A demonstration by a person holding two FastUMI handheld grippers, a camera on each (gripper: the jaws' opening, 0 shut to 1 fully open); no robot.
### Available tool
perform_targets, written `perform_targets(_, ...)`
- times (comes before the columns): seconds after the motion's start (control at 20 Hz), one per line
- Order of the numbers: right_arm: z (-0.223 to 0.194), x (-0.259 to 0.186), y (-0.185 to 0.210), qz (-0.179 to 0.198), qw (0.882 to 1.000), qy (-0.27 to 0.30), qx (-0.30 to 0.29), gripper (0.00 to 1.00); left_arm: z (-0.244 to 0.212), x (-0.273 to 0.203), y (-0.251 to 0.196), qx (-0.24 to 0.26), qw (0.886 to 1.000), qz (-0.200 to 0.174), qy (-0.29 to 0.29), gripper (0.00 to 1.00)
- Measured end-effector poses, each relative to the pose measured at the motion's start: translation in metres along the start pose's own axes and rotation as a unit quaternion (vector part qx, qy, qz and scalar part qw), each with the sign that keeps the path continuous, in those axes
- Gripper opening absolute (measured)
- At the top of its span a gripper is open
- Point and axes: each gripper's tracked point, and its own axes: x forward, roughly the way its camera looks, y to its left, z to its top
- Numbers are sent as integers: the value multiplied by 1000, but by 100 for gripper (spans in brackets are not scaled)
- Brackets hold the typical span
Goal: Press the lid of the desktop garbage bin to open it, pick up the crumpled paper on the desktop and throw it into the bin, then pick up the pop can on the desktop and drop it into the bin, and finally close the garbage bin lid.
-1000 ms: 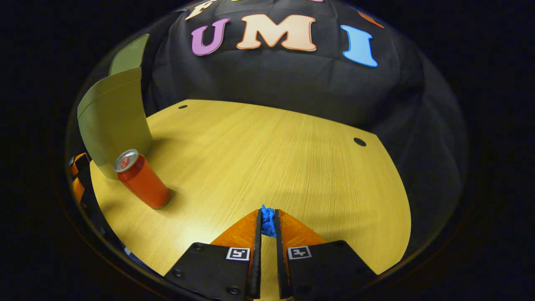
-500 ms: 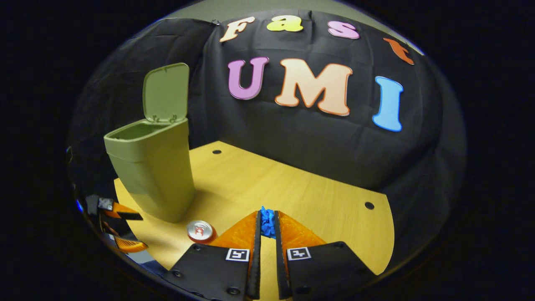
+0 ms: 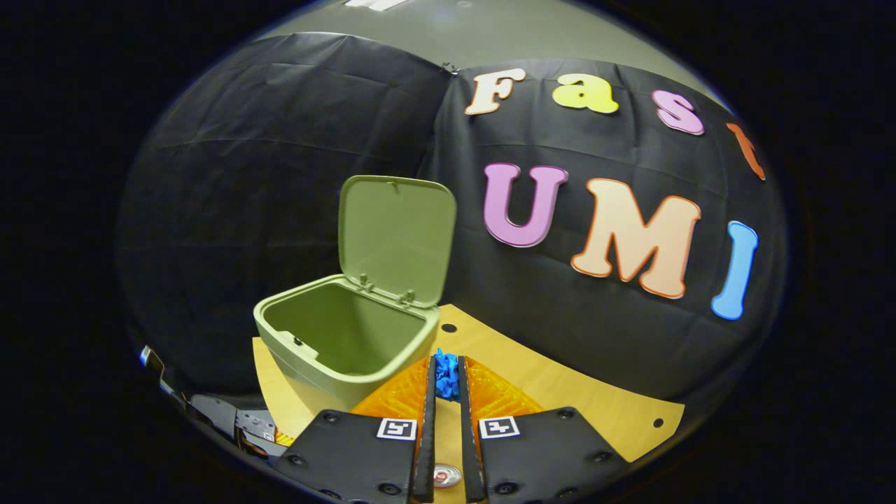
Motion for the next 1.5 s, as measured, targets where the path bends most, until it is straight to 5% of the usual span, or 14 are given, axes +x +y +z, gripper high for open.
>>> perform_targets(0.15,16,24,37,41,999,-5,-10,18,1,0,-2,2,1000,-7,-1,92)
perform_targets(0.45,9,63,70,68,997,23,-22,19,4,-4,3,4,1000,1,-8,98)
perform_targets(0.8,20,41,53,45,999,-16,-18,100,-6,2,8,-7,1000,4,6,94)
perform_targets(1.1,-20,-6,1,-9,999,-29,13,100,-5,3,7,-9,1000,7,5,94)
perform_targets(1.5,-141,-86,-106,-161,983,-24,86,98,-2,7,2,0,1000,-7,0,97)
